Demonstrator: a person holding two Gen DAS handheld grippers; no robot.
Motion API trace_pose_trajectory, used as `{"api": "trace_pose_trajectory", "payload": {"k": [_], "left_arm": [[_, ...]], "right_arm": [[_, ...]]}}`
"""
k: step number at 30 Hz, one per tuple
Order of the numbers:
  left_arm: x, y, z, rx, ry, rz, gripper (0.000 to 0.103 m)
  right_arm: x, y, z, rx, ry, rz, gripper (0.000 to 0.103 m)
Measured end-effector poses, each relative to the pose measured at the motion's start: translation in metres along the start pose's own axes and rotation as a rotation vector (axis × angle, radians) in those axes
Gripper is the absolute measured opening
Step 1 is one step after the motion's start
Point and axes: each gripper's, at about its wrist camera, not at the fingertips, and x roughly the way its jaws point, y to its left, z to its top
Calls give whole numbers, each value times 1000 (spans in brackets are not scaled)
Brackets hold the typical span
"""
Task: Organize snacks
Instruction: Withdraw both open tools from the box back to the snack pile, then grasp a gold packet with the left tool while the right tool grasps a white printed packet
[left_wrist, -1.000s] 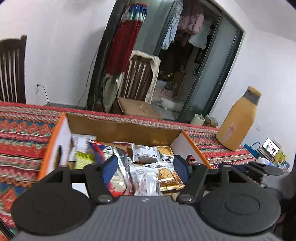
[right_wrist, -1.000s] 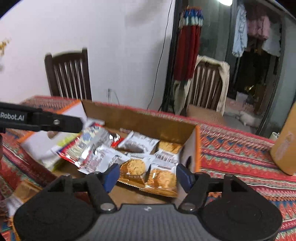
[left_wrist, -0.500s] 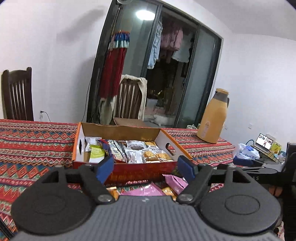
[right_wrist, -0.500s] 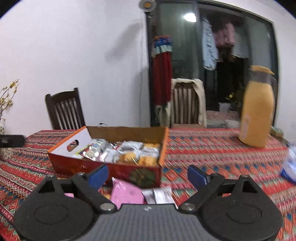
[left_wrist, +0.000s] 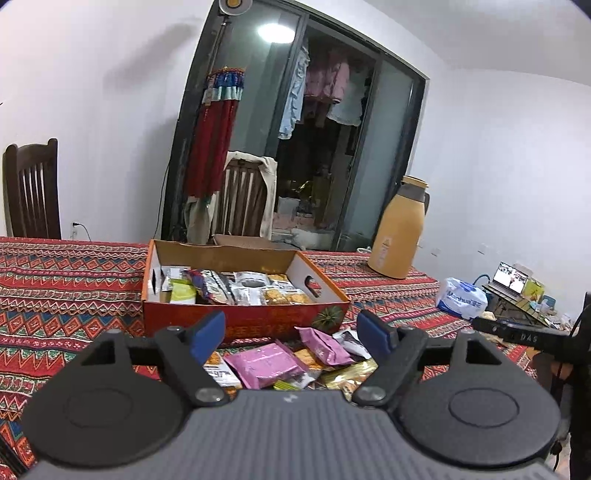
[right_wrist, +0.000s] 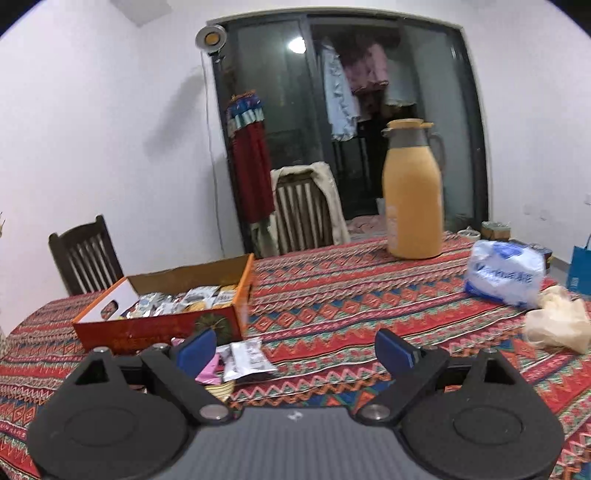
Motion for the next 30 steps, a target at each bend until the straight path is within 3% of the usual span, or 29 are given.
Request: {"api": "trace_pose_trajectory", "payload": {"k": [7,14,22,30], "left_arm": [[-4,-14,0,8,-5,-26,81],[-11,-22,-11,-1,-18,-17,82],[-11,-22,-54,-9,36,48,84],[27,-1,-84,-39,124,126,85]], "right_arm": [[-28,-21,4,35,-50,-31,94],[-30,-22,-4,17,-30,-15,94],[-5,16,-44,-89,66,60,94],[40,41,-68,-126,146,110,93]]}}
